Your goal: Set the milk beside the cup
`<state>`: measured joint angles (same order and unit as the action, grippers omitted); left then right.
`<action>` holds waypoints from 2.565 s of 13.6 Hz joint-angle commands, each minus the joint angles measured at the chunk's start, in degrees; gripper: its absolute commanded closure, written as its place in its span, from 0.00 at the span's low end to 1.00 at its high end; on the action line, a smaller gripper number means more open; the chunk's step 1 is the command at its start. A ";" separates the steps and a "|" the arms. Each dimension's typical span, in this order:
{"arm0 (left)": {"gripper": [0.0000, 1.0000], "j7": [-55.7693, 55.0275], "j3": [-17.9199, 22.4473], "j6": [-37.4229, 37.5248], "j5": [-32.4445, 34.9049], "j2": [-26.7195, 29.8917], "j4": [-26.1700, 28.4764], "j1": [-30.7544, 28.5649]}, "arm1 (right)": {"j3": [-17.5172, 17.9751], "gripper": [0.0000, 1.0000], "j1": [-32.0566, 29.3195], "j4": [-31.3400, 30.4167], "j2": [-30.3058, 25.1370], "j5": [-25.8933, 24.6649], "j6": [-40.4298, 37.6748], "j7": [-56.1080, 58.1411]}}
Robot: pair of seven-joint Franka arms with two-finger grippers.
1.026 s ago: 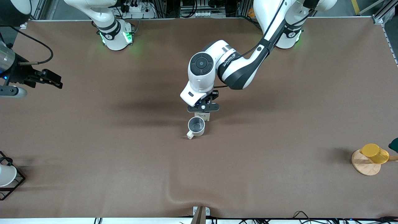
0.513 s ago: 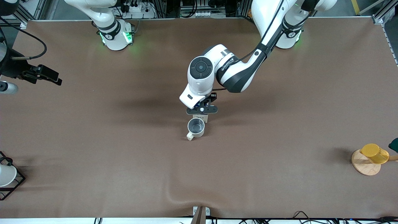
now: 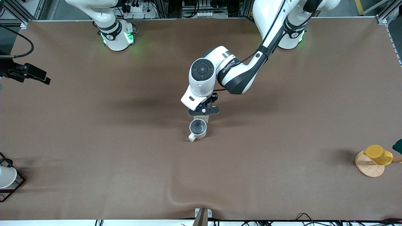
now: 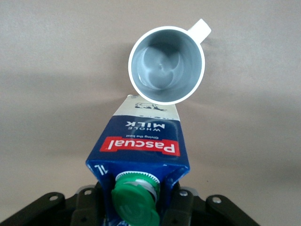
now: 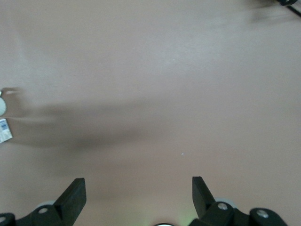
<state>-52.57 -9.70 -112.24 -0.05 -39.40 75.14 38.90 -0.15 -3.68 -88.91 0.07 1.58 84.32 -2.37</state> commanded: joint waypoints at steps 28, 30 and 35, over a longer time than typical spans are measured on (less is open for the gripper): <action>0.00 25.40 0.12 22.33 1.81 36.65 10.96 -34.57 | -0.99 0.00 0.96 0.58 -0.42 -3.68 -0.38 4.21; 0.00 29.00 -0.23 21.80 1.81 40.53 15.37 -36.78 | -0.90 0.00 -0.18 1.80 -0.25 -3.78 -0.38 4.21; 0.00 36.74 -0.15 22.32 1.72 41.60 16.00 -39.51 | -0.64 0.00 0.16 1.81 -0.16 -3.16 -1.35 4.12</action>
<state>-17.88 -8.90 -89.42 0.77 1.02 89.56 -0.02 -1.36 -3.38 -87.63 0.15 -1.48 83.82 1.93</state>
